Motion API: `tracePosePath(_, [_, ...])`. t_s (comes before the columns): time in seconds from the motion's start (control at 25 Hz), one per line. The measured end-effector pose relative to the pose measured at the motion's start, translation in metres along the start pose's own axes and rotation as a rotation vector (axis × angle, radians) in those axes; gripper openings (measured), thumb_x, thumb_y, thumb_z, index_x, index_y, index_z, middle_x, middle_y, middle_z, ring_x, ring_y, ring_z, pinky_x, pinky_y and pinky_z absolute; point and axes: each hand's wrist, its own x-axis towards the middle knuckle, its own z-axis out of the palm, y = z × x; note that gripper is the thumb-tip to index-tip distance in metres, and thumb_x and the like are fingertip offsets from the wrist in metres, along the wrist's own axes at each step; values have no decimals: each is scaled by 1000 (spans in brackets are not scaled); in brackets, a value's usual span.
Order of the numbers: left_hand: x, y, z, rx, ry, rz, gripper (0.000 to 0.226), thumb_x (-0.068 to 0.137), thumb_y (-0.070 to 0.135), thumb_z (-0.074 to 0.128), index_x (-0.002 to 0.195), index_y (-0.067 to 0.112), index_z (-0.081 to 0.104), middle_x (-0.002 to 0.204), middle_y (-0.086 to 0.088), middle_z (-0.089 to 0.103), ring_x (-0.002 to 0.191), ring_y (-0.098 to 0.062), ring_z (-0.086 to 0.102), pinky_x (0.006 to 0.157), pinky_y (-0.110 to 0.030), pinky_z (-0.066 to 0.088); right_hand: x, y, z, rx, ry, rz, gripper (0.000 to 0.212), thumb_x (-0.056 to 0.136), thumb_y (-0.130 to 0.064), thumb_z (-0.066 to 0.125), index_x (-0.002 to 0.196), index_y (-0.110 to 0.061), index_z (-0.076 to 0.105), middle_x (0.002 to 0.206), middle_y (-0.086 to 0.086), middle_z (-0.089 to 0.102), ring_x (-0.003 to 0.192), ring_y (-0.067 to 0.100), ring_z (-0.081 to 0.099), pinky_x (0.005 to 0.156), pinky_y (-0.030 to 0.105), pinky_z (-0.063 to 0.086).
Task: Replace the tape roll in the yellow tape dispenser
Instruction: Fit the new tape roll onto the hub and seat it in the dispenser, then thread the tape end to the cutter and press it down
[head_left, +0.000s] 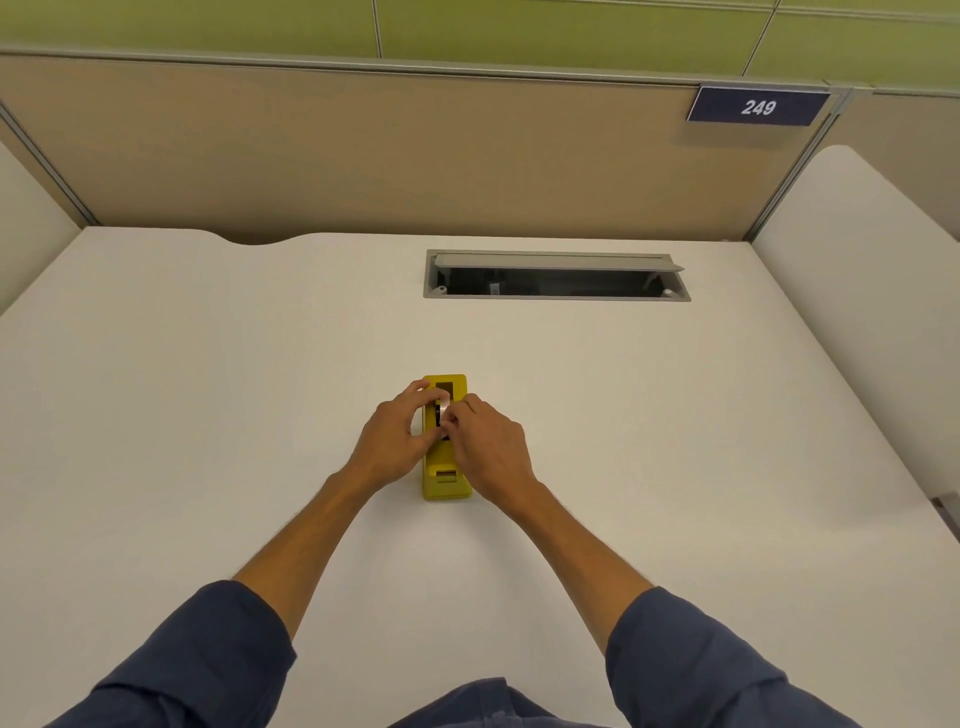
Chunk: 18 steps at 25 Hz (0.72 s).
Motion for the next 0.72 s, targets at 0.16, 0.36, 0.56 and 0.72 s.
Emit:
tracePosePath(0.16, [-3,1,0,43,-40,-7,49,87,27,63,133,30,47,153,2,34,129,-26,47,103,-42,44,-7,-1,0,20,2,17,19,100,-23,46,113,-16,58,112,2,60,95,20,59,67,31,44])
tracePosePath(0.36, [-17,4,0,56,-19,50,61,90,14,53,144,31,30,155,5,26,135,-20,39,100,-29,38,-18,-2,1,47,-3,30,24,102,-26,40,112,-15,59,112,2,62,93,19,59,67,27,40])
tracePosePath(0.56, [-43,7,7,4,45,27,58,90,8,49,142,29,36,154,4,31,143,-13,24,109,-31,31,-23,-2,-1,72,2,50,24,102,-27,41,111,-14,59,110,2,62,90,19,59,65,23,33])
tracePosePath(0.72, [-62,8,16,-41,43,43,53,91,13,52,140,29,38,151,5,35,139,-8,28,106,-21,27,-28,-5,-1,69,8,43,25,102,-28,41,112,-15,59,109,1,62,88,18,60,63,24,35])
